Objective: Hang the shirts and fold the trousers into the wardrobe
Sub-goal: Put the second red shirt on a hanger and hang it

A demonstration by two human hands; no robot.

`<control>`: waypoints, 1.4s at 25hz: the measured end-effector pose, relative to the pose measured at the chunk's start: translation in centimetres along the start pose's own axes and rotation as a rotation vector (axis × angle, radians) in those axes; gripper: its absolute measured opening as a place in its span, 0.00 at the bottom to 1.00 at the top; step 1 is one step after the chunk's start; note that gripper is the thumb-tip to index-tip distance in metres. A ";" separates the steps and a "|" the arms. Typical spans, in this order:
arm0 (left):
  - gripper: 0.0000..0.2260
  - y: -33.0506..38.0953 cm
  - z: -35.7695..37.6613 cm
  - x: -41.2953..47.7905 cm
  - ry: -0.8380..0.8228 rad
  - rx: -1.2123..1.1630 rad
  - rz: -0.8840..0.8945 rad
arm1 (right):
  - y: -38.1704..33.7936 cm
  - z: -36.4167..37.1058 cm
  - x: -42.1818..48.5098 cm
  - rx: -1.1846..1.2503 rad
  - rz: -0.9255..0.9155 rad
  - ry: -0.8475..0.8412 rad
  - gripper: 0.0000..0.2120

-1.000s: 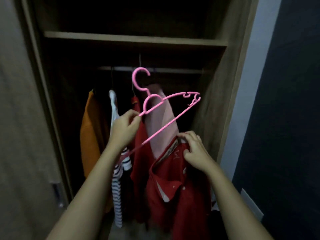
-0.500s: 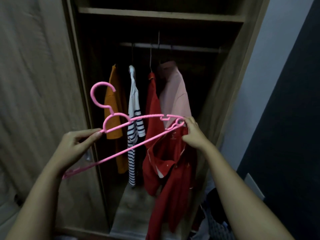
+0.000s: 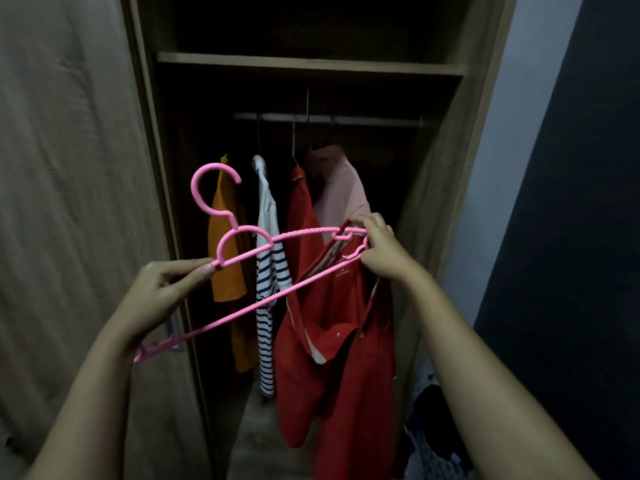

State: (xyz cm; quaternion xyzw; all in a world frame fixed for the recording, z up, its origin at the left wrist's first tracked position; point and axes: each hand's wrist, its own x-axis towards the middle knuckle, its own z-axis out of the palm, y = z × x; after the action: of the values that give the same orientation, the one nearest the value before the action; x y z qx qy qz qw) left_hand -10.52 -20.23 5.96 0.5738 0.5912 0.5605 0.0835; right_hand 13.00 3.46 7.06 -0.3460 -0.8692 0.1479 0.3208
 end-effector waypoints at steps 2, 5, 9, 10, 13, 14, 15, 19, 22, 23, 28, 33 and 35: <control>0.10 -0.1 -0.3 0.1 -0.024 -0.052 0.003 | 0.0 0.0 0.2 0.048 0.022 0.001 0.32; 0.15 -1.1 -0.9 0.7 -0.035 -0.047 0.014 | 0.1 0.2 0.4 0.053 0.013 0.004 0.32; 0.11 -2.6 -1.8 1.0 -0.041 -0.029 -0.015 | 0.5 0.3 0.5 0.047 0.026 0.004 0.32; 0.11 -3.1 -2.1 0.9 -0.039 -0.021 -0.022 | 0.3 0.2 0.5 0.053 0.041 -0.004 0.33; 0.11 -4.3 -2.4 1.0 -0.052 -0.010 -0.040 | -1.0 -0.1 0.3 0.069 0.054 -0.022 0.38; 0.10 -4.4 -1.9 1.1 -0.064 -0.029 -0.042 | -1.7 0.0 0.3 0.066 0.035 -0.036 0.37; 0.08 -4.4 -1.2 1.4 -0.083 -0.043 -0.037 | -2.6 0.4 0.3 0.053 -0.003 -0.059 0.35; 0.05 -4.9 3.4 2.4 -0.125 -0.056 0.035 | -7.1 2.7 0.1 0.004 -0.218 -0.186 0.36; 0.06 -6.0 6.2 2.7 -0.035 -0.148 0.040 | -9.4 2.8 0.3 -0.038 -0.299 -0.205 0.34; 0.06 -6.3 6.7 2.8 0.012 -0.172 0.042 | -9.9 2.6 0.3 -0.055 -0.322 -0.225 0.33; 0.08 -5.6 6.5 3.3 0.160 -0.283 0.088 | -9.1 0.3 1.5 -0.602 -0.659 0.081 0.25; 0.11 -3.5 7.5 4.1 0.531 0.359 0.302 | -7.9 -2.0 2.9 -0.867 -0.745 0.461 0.16; 0.10 -3.2 10.1 2.5 0.724 0.456 0.270 | -7.9 -2.3 3.2 -0.837 -0.705 0.482 0.17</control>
State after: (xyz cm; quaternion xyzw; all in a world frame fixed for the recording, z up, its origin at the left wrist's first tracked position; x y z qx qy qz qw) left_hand -5.72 -11.67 1.26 0.4163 0.6107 0.5864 -0.3316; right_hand 8.78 0.11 14.04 -0.1574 -0.8188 -0.4051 0.3749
